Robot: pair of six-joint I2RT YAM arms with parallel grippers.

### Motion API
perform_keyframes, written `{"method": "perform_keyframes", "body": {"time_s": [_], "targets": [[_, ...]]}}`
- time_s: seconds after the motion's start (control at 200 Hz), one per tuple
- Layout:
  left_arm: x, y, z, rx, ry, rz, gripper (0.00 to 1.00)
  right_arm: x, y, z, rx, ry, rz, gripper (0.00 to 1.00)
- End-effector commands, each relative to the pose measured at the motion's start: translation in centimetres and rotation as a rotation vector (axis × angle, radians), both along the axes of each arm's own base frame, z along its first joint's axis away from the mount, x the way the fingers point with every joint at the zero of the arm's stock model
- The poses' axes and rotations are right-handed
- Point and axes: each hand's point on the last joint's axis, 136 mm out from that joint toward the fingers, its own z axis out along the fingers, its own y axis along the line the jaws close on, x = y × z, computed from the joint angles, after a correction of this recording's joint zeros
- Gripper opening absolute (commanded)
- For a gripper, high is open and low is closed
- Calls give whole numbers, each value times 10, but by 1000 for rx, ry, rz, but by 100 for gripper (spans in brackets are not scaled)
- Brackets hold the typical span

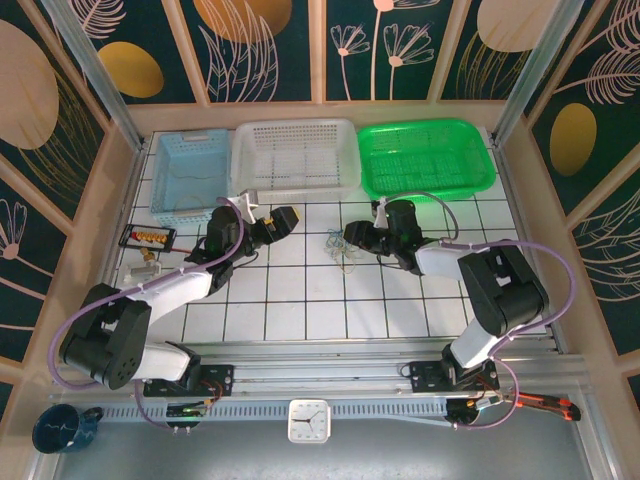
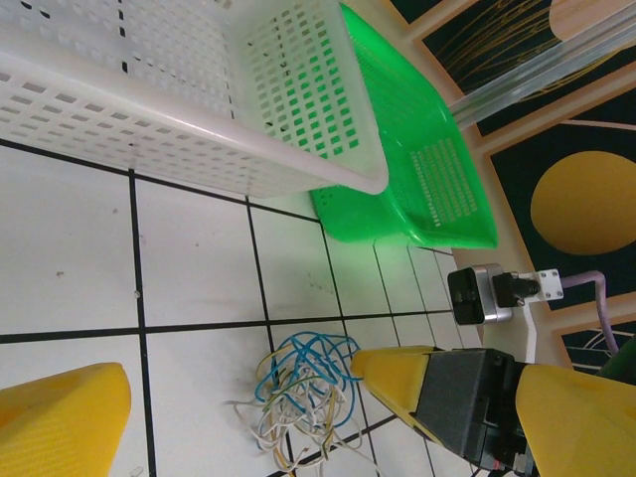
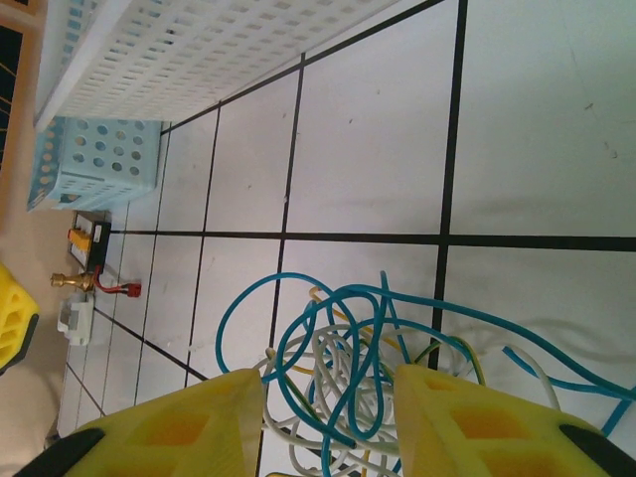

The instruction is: Untangle the cables

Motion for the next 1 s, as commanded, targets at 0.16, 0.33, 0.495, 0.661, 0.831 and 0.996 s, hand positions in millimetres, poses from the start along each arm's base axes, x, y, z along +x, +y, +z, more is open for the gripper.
{"method": "perform_keyframes", "body": {"time_s": [0.16, 0.33, 0.495, 0.661, 0.831, 0.996], "targets": [[5, -4, 9, -30, -31, 3, 99, 6, 13, 13, 43, -33, 27, 15], [4, -5, 7, -15, -34, -4, 99, 7, 15, 36, 62, -78, 41, 0], [3, -4, 4, 7, -45, -11, 99, 7, 16, 85, 81, -168, 57, 0], [1, -4, 2, 11, -61, -20, 99, 4, 19, 146, 103, -280, 78, 0], [0, -5, 3, 13, -80, -32, 99, -7, 21, 196, 123, -375, 90, 0], [-3, -9, 9, 34, -130, -73, 99, -14, 21, 216, 139, -412, 91, 0]]}}
